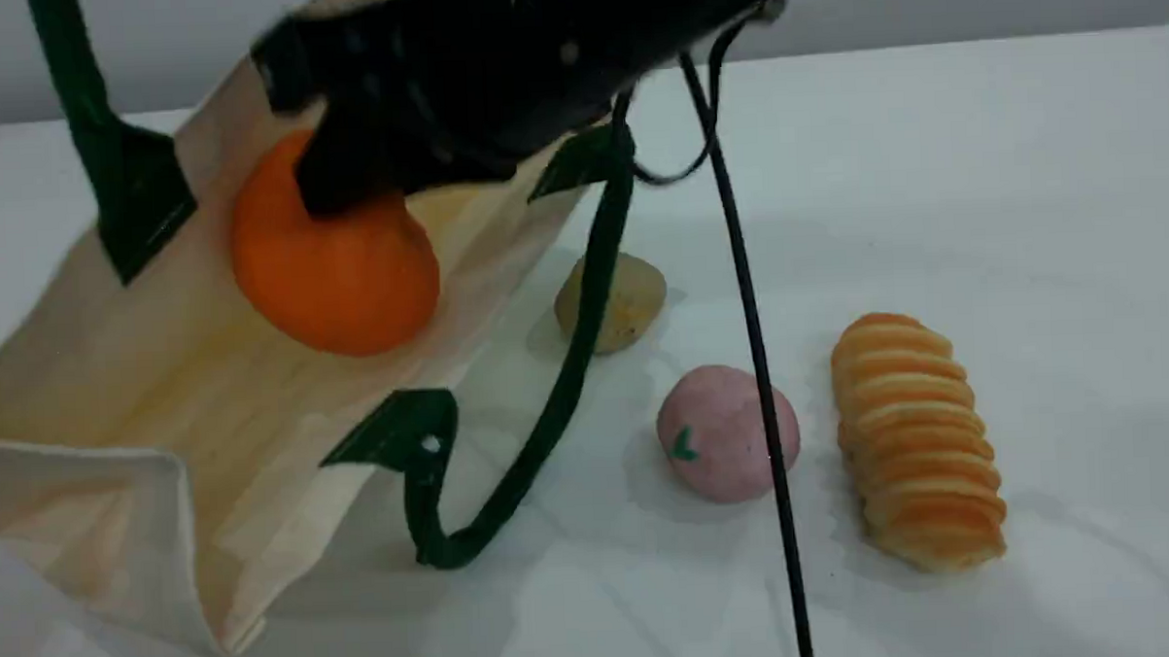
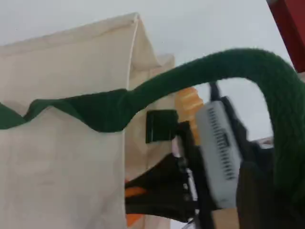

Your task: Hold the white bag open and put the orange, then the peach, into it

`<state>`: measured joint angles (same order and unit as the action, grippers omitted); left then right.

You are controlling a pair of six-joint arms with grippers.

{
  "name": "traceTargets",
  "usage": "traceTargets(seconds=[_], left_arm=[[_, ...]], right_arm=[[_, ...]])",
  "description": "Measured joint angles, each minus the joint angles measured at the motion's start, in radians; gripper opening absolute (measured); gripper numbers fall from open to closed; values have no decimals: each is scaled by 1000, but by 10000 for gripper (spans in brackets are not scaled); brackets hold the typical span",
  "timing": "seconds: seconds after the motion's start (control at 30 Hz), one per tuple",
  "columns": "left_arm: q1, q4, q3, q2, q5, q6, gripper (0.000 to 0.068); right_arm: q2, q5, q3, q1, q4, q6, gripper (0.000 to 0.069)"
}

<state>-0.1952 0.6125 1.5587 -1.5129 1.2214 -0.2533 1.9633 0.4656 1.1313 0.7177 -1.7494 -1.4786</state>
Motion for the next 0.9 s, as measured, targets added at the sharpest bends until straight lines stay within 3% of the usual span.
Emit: traceTargets(seconds=[0.37, 0.53, 0.9], left_arm=[[0, 30, 1, 0, -2, -4, 58], [0, 26, 1, 0, -2, -4, 58], [0, 8, 1, 0, 4, -15, 57]], right_arm=[[63, 10, 64, 0, 6, -49, 48], [63, 6, 64, 0, 6, -49, 98], [38, 51, 62, 0, 32, 2, 442]])
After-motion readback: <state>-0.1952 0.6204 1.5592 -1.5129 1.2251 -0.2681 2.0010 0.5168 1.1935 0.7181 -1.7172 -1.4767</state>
